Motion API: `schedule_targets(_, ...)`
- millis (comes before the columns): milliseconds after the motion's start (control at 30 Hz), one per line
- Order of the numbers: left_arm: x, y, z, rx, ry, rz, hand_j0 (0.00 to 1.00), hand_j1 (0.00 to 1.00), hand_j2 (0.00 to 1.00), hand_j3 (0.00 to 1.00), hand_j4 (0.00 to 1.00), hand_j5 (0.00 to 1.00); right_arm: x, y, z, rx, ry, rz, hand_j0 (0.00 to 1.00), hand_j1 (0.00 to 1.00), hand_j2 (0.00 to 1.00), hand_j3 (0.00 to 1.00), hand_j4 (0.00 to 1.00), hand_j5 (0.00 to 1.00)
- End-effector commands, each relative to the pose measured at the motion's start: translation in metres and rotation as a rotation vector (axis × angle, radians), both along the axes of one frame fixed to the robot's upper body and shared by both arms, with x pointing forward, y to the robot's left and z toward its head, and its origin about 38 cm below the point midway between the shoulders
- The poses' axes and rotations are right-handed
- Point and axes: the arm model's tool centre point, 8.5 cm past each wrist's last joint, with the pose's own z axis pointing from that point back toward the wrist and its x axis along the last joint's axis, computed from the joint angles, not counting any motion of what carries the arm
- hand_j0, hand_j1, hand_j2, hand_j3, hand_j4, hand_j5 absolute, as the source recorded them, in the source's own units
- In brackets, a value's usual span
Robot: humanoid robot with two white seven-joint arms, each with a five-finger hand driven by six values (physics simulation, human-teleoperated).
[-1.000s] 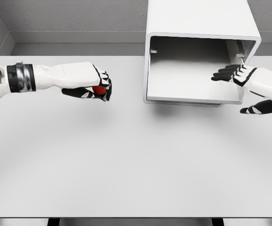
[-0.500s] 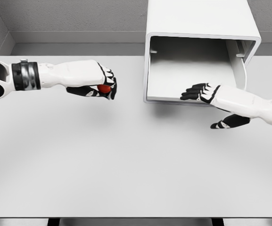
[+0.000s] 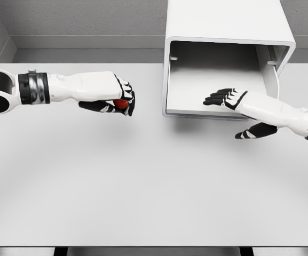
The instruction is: Slide open multi-storey tabletop storage cabinets and put open load switch and slide close multi-storey tabletop storage cabinets
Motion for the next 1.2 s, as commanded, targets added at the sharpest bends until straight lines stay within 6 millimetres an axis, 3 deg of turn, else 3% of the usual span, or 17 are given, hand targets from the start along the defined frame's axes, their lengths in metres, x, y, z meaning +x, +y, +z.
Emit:
schedule_targets(0, 0.0, 0.0, 0.001, -0.007, 0.004, 0.003, 0.44, 0.44, 0.44, 0.44, 0.44, 0.44, 0.002, -0.003, -0.006, -0.023, 0.031, -0.004, 1.0, 1.0, 1.0, 1.0, 1.0, 1.0)
schedule_targets(200, 0.0, 0.0, 0.001, -0.008, 0.003, 0.003, 0.44, 0.44, 0.44, 0.44, 0.44, 0.44, 0.011, -0.021, -0.009, -0.031, 0.039, -0.065, 1.0, 1.0, 1.0, 1.0, 1.0, 1.0)
schedule_targets(500, 0.001, 0.001, 0.005, -0.01, -0.003, 0.004, 0.44, 0.44, 0.44, 0.44, 0.44, 0.44, 0.007, -0.016, -0.021, -0.061, 0.044, -0.051, 1.0, 1.0, 1.0, 1.0, 1.0, 1.0)
schedule_targets(633, 0.001, 0.0, 0.005, -0.011, -0.004, 0.003, 0.44, 0.44, 0.44, 0.44, 0.44, 0.44, -0.001, -0.01, -0.014, -0.072, 0.031, -0.016, 1.0, 1.0, 1.0, 1.0, 1.0, 1.0)
schedule_targets(700, 0.001, 0.0, 0.005, -0.014, 0.0, 0.003, 0.44, 0.44, 0.44, 0.44, 0.44, 0.44, -0.007, -0.008, -0.005, -0.086, 0.012, 0.007, 1.0, 1.0, 1.0, 1.0, 1.0, 1.0)
schedule_targets(767, 0.002, 0.0, 0.007, -0.015, -0.004, 0.003, 0.44, 0.44, 0.44, 0.44, 0.44, 0.44, -0.009, -0.012, 0.021, -0.105, -0.044, 0.014, 1.0, 1.0, 1.0, 1.0, 1.0, 1.0)
schedule_targets(900, 0.001, 0.0, 0.008, -0.016, -0.005, 0.001, 0.44, 0.44, 0.44, 0.44, 0.44, 0.44, -0.012, -0.02, 0.052, -0.099, -0.093, 0.014, 1.0, 1.0, 1.0, 1.0, 1.0, 1.0)
schedule_targets(1167, 0.001, 0.0, 0.008, -0.016, -0.005, 0.001, 0.44, 0.44, 0.44, 0.44, 0.44, 0.44, -0.019, -0.038, 0.064, -0.185, -0.093, -0.003, 1.0, 1.0, 1.0, 1.0, 1.0, 1.0)
